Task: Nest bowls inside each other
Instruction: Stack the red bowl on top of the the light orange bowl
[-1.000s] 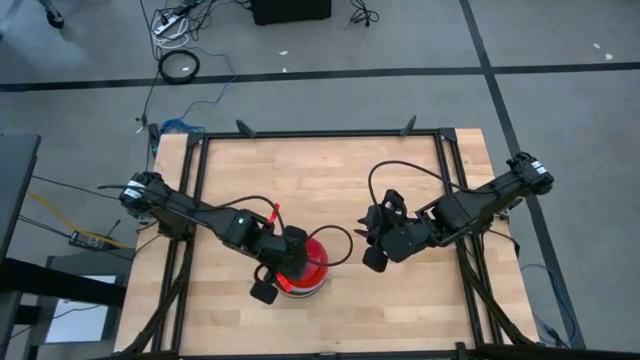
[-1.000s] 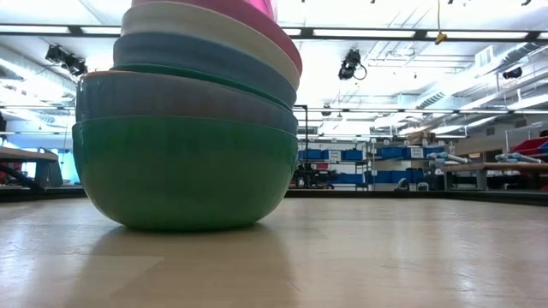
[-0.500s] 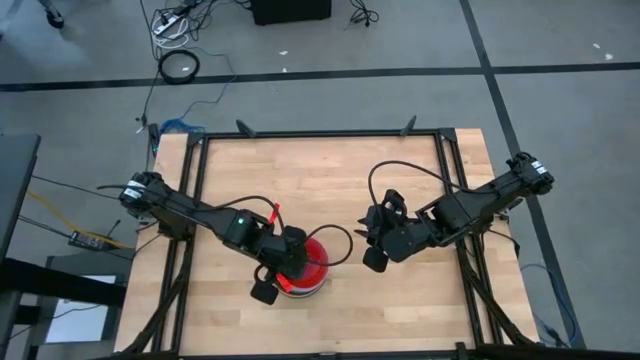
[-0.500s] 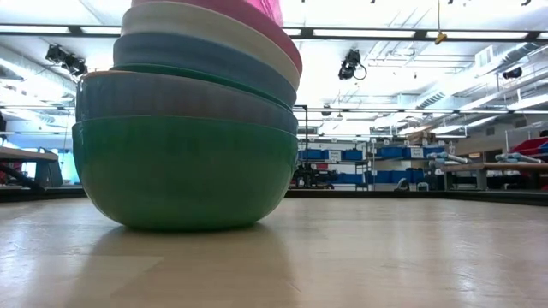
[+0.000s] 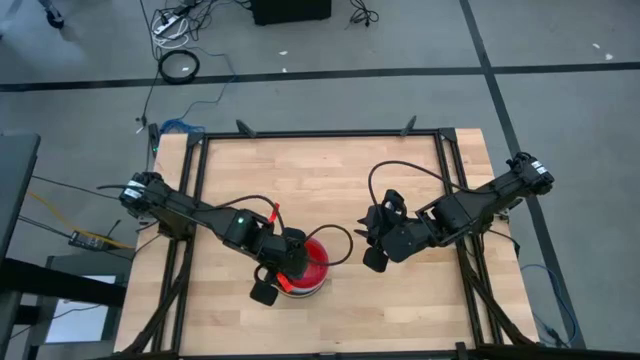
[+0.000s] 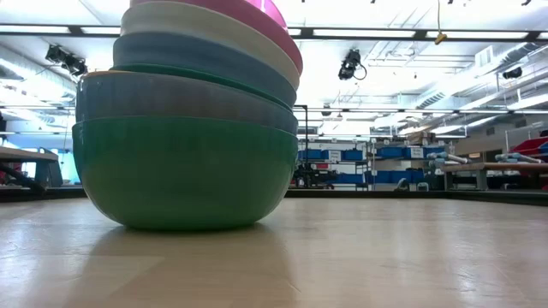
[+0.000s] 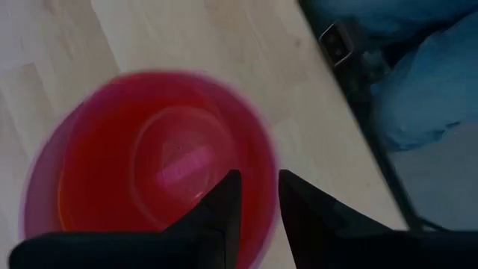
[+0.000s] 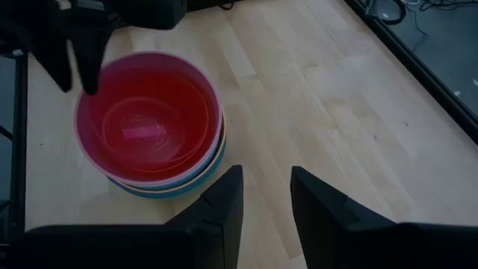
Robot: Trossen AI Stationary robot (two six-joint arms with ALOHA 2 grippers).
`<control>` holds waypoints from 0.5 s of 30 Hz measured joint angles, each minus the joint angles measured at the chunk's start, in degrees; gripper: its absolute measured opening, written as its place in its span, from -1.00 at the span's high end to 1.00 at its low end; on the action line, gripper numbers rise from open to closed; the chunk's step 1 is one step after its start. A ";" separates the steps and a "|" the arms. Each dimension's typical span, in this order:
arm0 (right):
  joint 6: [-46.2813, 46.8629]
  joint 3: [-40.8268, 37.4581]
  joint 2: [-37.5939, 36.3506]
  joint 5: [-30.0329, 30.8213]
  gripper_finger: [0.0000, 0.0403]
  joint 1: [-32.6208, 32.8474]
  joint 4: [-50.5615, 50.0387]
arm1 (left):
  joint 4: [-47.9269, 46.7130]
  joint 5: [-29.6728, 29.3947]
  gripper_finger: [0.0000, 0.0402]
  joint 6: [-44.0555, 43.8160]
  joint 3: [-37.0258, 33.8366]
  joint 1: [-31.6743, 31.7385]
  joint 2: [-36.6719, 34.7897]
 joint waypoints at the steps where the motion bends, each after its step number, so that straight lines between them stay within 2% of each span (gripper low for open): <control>1: 0.00 0.00 0.00 0.00 0.50 0.00 0.00 | 0.10 0.36 0.51 -0.16 0.69 0.02 0.00; 8: -0.06 0.00 0.00 0.00 0.50 0.00 -0.02 | 0.24 1.42 0.51 0.07 5.73 0.00 -0.10; 15: -0.11 0.00 0.00 -0.01 0.50 0.53 -0.02 | 2.40 7.21 0.51 -1.01 3.58 0.69 -0.11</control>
